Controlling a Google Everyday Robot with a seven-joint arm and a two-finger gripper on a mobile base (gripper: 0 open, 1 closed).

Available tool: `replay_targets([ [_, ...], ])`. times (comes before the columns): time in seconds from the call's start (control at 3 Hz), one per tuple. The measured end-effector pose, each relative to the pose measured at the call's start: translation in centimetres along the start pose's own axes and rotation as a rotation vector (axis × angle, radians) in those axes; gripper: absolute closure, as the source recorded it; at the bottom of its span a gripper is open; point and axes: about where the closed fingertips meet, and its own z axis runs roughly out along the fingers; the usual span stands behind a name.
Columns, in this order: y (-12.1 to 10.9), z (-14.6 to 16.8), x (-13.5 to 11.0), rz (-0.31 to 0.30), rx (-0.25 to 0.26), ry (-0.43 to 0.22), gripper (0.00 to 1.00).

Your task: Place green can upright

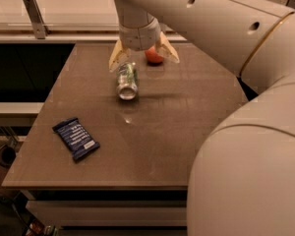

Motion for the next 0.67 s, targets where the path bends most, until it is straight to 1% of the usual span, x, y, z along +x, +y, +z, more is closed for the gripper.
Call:
replay_targets([
  [0.33, 0.2, 0.0, -0.2, -0.001, -0.005, -0.008, 0.00],
  [0.67, 0.6, 0.4, -1.7, 0.011, -0.015, 0.011, 0.00],
])
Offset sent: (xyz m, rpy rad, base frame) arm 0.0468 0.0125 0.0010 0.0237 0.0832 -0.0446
